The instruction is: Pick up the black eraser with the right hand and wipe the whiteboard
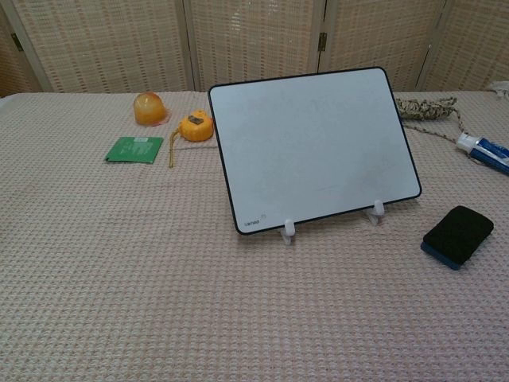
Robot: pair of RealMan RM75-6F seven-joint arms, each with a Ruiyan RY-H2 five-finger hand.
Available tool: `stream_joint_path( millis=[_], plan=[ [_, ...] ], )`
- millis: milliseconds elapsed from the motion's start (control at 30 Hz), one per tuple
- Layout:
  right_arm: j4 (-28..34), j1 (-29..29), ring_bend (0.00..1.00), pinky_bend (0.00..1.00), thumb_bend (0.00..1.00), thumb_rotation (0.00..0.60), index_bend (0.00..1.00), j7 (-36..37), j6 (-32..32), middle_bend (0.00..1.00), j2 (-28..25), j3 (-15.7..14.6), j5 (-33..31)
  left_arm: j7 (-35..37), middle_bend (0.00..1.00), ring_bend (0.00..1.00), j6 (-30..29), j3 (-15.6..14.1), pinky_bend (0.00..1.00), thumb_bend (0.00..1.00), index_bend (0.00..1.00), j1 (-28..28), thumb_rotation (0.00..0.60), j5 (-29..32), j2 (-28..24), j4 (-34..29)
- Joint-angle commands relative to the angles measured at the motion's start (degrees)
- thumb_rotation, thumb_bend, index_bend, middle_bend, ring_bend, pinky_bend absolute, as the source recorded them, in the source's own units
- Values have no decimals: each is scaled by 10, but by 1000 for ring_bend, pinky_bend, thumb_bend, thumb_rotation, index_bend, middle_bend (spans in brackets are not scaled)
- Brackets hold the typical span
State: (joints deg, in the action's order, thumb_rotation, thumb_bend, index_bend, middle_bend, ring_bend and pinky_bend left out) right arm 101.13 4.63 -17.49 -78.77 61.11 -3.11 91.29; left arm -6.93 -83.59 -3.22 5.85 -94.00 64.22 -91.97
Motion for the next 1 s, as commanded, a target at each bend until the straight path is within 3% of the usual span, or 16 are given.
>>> stream_joint_path(
  millis=[33, 300, 667, 1000],
  plan=[
    [-1, -1, 0, 0, 314, 600, 0, 2, -2, 0, -1, 1, -1, 0, 0, 0, 0, 0, 0, 239, 0, 0, 600, 0, 0, 0],
    [-3, 8, 0, 0, 314, 600, 0, 2, 16, 0, 0, 3, -9, -4, 0, 0, 4, 0, 0, 239, 0, 2, 600, 1, 2, 0],
    [21, 69, 0, 0, 314, 600, 3, -8, 124, 0, -31, -8, -4, -5, 0, 0, 12, 3, 0, 239, 0, 4, 600, 11, 4, 1],
    [10, 129, 0, 0, 314, 600, 226, -43, 184, 0, -28, 24, -30, -12, 0, 0, 18, 4, 0, 239, 0, 7, 600, 18, 6, 1]
  ],
)
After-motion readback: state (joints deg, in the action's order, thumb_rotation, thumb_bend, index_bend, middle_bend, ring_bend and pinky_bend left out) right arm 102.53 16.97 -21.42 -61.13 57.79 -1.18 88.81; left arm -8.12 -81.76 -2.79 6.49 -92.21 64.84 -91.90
